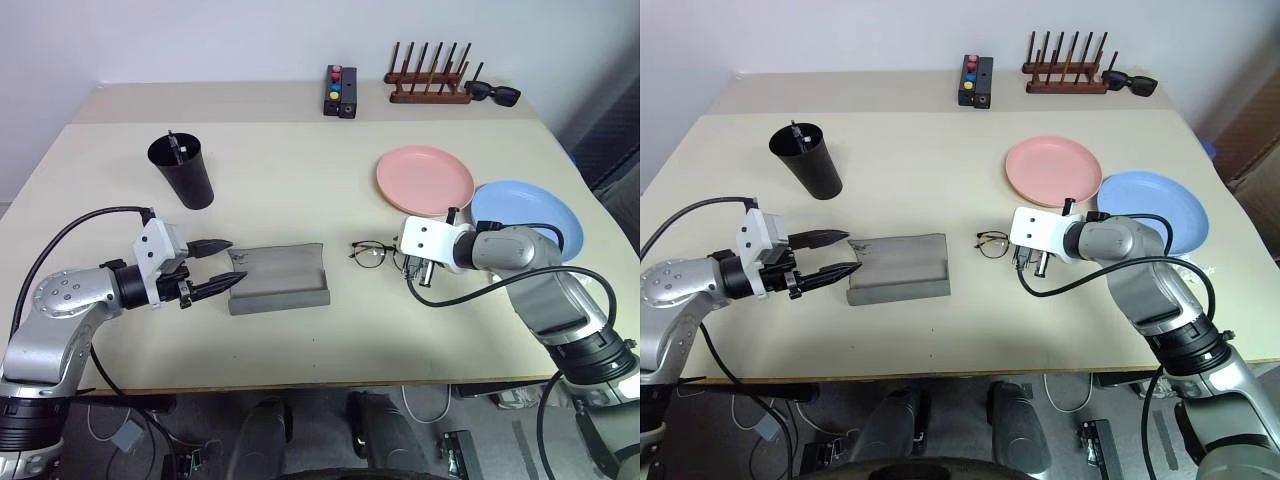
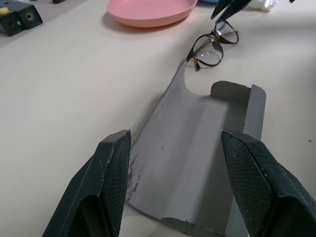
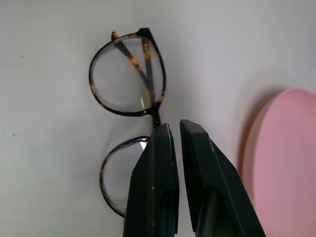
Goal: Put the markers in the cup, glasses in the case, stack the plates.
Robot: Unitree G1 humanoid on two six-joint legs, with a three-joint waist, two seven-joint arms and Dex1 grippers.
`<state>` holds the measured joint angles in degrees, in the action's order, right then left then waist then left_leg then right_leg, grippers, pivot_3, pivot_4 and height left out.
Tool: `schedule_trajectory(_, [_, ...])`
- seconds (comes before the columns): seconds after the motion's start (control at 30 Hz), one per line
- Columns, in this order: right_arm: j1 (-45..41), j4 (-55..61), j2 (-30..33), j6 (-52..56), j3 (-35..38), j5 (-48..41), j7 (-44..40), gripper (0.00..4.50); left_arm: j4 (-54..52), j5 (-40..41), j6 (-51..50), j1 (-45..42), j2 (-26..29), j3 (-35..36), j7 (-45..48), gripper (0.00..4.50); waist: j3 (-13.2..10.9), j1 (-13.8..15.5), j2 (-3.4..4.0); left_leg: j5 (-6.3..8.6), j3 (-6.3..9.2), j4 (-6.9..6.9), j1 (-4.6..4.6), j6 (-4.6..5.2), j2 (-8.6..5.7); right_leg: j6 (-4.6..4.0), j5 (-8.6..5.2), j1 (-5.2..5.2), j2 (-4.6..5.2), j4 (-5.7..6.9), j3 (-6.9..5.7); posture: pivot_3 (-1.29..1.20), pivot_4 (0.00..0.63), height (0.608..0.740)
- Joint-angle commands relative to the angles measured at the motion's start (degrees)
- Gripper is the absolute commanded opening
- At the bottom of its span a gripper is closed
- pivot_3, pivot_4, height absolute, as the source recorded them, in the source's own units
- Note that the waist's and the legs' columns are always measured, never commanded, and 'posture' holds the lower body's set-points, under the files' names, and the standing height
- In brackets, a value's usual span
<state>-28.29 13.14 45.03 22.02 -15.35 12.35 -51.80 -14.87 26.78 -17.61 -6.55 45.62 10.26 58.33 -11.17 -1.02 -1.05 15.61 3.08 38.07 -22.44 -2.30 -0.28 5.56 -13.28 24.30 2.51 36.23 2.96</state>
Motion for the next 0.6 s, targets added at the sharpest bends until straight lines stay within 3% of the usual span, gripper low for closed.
schedule_trajectory(0.03, [-1.2,2.8,0.6,-4.8,2.1,0.4,1.5,0.24,-2.3,1.0,-0.8,-1.0,0.2,0.5,-0.6,2.93,0.0,0.0,0.00,0.00,0.00,0.00,0.00,0.00,0.00,0.00,0.00,0.00,0.00,0.00,0.00,0.00,0.150,0.735])
schedule_trajectory(0.17, [-2.3,2.7,-2.1,-9.7,3.9,-1.8,4.1,0.24,-1.8,0.9,-0.7,-0.8,0.2,1.0,-0.2,2.93,0.0,-0.1,0.00,0.00,0.00,0.00,0.00,0.00,0.00,0.00,0.00,0.00,0.00,0.00,0.00,0.00,0.150,0.735])
schedule_trajectory(0.43, [-3.6,2.3,-3.1,-9.8,4.5,-2.6,3.9,0.24,0.1,0.5,1.0,-0.4,0.1,1.3,1.0,2.93,0.0,0.1,0.00,0.00,0.00,0.00,-0.01,0.00,0.00,0.00,0.00,0.00,0.01,0.00,0.00,0.00,0.150,0.735])
schedule_trajectory(0.53, [-4.1,2.6,-3.8,-8.6,4.9,-3.5,3.8,1.14,0.2,0.4,1.4,0.0,0.1,1.3,1.2,2.93,0.0,0.0,0.00,0.00,0.00,0.00,0.00,0.00,0.00,0.00,0.00,0.00,0.01,0.00,0.00,0.00,0.150,0.735])
schedule_trajectory(0.6, [-4.2,2.7,-3.7,-8.8,4.7,-3.0,4.0,2.08,-0.1,0.5,1.3,0.0,0.1,1.2,1.0,2.93,0.0,0.0,0.00,0.00,0.00,0.00,0.00,0.00,0.00,-0.01,0.00,0.00,0.00,0.00,0.00,0.00,0.150,0.735])
